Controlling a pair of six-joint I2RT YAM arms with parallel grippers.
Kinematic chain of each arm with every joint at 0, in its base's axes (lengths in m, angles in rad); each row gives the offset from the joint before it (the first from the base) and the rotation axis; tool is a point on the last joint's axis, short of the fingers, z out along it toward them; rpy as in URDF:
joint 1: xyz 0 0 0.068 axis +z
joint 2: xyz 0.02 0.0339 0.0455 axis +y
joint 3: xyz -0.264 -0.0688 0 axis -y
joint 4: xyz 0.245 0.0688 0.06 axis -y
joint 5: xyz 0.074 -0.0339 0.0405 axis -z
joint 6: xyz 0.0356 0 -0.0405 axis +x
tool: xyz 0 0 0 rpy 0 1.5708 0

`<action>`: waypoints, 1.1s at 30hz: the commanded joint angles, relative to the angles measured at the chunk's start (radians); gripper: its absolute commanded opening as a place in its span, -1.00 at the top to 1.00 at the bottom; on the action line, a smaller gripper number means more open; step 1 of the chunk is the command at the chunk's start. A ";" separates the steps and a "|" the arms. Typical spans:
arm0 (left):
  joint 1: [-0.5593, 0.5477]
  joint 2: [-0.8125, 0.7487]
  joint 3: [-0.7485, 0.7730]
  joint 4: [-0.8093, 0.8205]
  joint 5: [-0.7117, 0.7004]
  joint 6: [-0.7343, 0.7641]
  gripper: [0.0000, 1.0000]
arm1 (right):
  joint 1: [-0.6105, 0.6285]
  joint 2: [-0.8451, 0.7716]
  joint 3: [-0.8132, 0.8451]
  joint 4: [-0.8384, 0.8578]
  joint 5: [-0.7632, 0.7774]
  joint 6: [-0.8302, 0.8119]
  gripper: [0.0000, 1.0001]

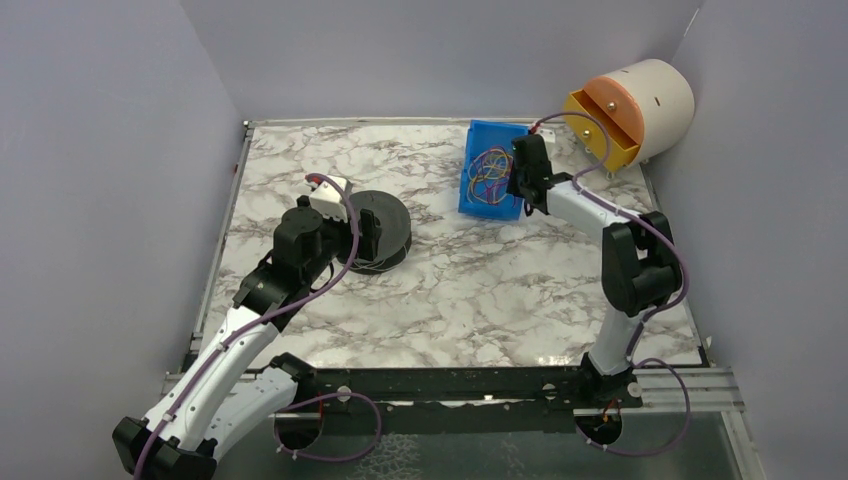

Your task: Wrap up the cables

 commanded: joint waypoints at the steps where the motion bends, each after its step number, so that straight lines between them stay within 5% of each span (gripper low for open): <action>1: -0.005 -0.012 0.016 0.011 0.025 0.001 -0.98 | -0.002 -0.059 -0.003 0.027 0.005 0.024 0.17; 8: -0.006 -0.018 0.016 0.011 0.030 0.001 -0.98 | -0.002 -0.126 0.001 0.002 0.006 0.028 -0.10; 26: -0.006 -0.031 0.014 0.006 0.047 -0.003 -0.98 | 0.019 -0.367 0.017 -0.079 -0.353 0.033 -0.17; 33: -0.006 -0.034 0.016 0.006 0.049 -0.005 -0.98 | 0.081 -0.332 0.020 -0.058 -0.276 0.119 -0.17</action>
